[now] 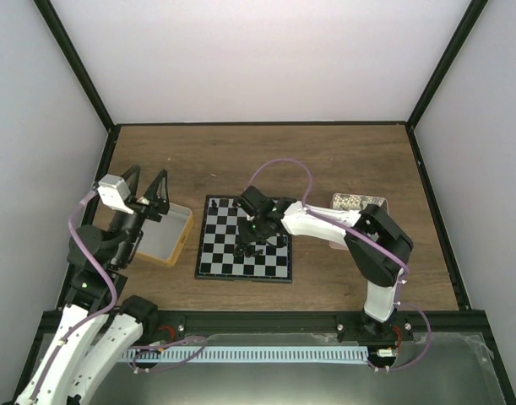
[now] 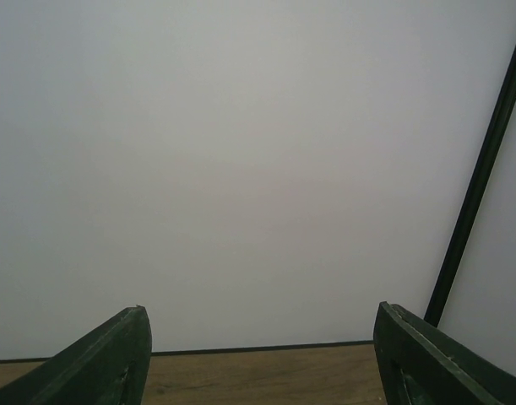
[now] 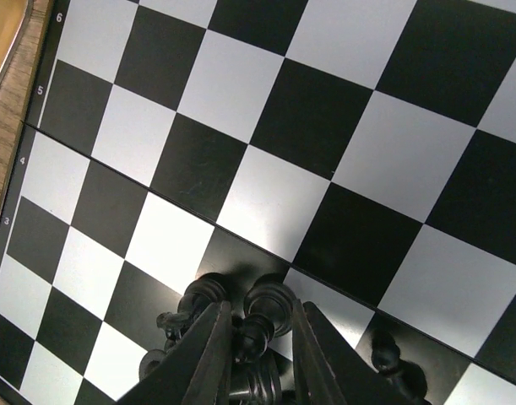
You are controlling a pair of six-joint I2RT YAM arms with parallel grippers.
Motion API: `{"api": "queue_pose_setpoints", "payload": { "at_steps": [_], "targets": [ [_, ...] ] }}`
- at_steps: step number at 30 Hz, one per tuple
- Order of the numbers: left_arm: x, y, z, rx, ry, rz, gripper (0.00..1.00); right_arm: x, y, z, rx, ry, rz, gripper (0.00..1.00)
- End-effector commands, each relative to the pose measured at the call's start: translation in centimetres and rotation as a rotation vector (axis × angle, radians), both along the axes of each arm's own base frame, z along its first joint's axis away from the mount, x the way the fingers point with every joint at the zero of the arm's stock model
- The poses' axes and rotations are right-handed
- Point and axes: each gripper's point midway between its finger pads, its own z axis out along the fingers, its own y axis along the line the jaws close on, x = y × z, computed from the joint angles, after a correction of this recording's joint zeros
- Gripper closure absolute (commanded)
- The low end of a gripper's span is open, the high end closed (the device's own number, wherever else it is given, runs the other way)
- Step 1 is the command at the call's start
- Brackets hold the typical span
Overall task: Set up the chess pieces on the board
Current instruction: Pick up the chess piece from the chessboard, then place the chess piece on the chessboard.
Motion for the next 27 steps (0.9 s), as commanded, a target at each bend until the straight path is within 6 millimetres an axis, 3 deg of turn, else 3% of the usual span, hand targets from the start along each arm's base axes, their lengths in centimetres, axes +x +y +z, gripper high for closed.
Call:
{"api": "queue_pose_setpoints", "payload": {
  "at_steps": [1, 8, 17, 27],
  "targets": [
    [-0.3, 0.9, 0.7, -0.038, -0.037, 0.024, 0.26, 0.3, 0.6, 0.5, -0.008, -0.020, 0.014, 0.80],
    [-0.1, 1.2, 0.5, -0.046, -0.031, 0.035, 0.26, 1.5, 0.3, 1.3, -0.021, -0.079, -0.028, 0.89],
    [0.3, 1.2, 0.3, -0.043, -0.018, 0.037, 0.26, 6.1, -1.4, 4.2, -0.017, -0.225, -0.144, 0.90],
    [0.5, 1.2, 0.2, -0.038, -0.007, 0.043, 0.26, 10.8, -4.3, 3.7, -0.053, -0.229, -0.225, 0.90]
  ]
}}
